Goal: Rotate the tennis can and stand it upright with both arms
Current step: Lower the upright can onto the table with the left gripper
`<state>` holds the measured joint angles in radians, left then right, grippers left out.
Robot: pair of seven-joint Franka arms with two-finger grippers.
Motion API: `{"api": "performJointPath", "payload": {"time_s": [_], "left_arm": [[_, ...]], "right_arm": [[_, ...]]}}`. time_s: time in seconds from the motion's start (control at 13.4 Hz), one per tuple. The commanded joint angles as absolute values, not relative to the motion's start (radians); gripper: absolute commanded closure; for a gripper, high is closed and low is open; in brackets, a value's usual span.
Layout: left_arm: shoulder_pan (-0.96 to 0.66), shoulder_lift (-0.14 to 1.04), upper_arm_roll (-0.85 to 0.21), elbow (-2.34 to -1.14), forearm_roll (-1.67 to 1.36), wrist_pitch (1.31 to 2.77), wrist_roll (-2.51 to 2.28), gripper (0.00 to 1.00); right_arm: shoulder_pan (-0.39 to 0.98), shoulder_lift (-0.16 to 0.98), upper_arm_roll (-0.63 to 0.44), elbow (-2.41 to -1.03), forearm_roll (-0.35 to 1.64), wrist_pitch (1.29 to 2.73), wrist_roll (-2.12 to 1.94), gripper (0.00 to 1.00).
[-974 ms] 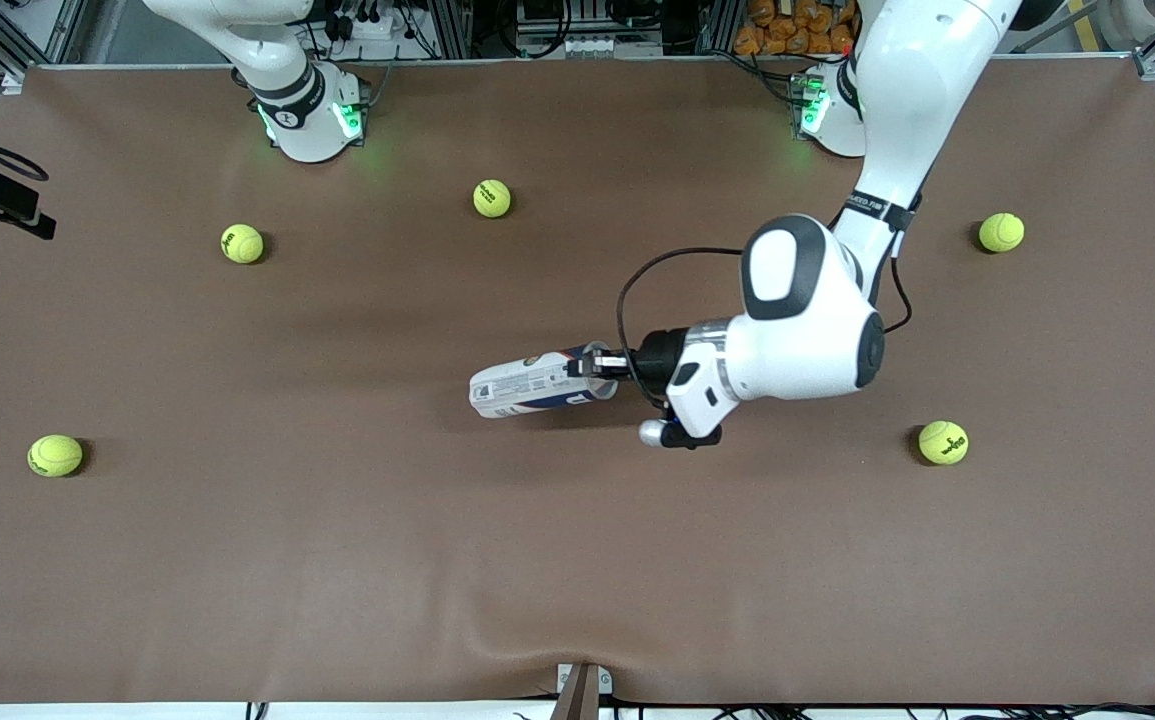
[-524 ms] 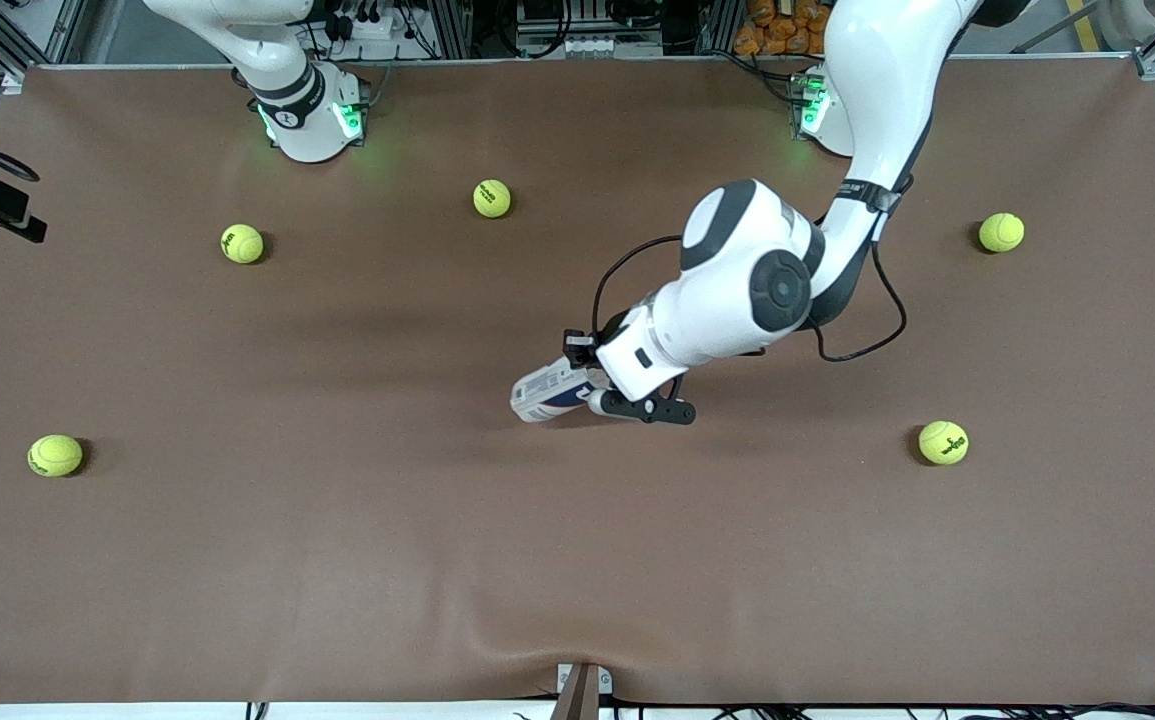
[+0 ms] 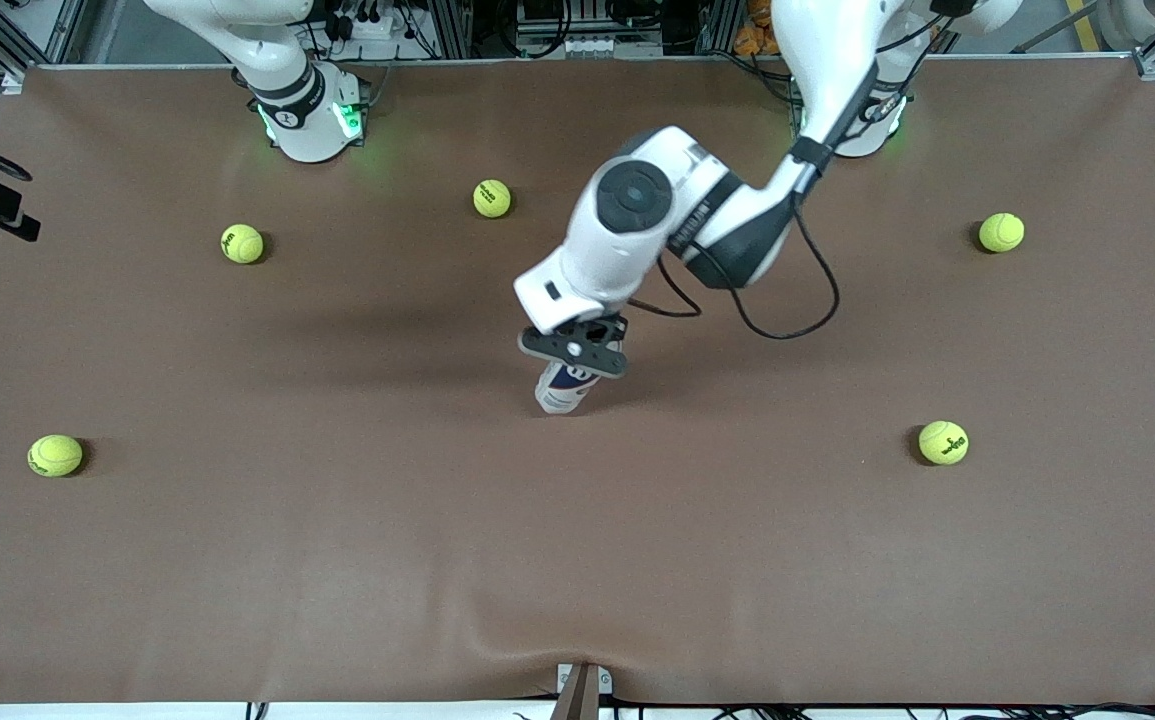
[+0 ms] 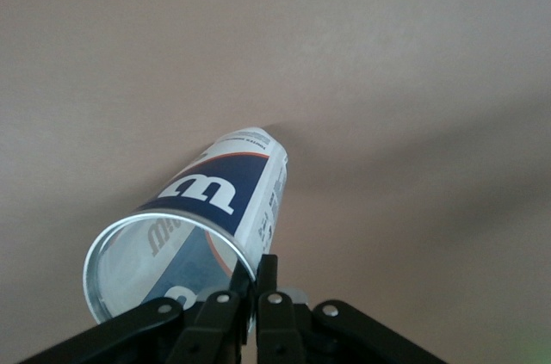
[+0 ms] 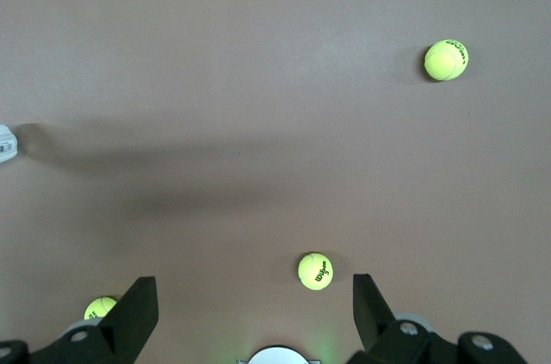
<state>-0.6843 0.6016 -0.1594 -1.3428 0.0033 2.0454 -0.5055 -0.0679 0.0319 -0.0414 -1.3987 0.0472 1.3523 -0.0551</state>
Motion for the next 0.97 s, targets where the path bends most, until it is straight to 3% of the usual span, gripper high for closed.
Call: {"api": "performJointPath", "payload": {"time_s": [0.0,0.67,0.82,0.9], "left_arm": [[-0.712,0.609,-0.143,-1.313,0.069,1.977,-0.512,1.0],[-0.747,0.63,-0.149,-1.313,0.141,1.931,-0.483,1.0],[-0.747,0.634,-0.15,-1.312,0.14,1.933,-0.479,0.64],[-0.746,0.632,-0.15,-1.312,0.14,1.933,-0.477,0.01]], "right_arm": [[-0.087,0.015,-0.028,-1.405,0.055,1.344,-0.057,0.0],[-0.089,0.015,-0.028,-1.405,0.055,1.33,-0.057,0.0],[-0.097,0.017,-0.028,-1.407,0.055,1.33,-0.057,0.0],[-0.097,0.017,-0.028,-1.405,0.055,1.33,-0.057,0.0]]}}
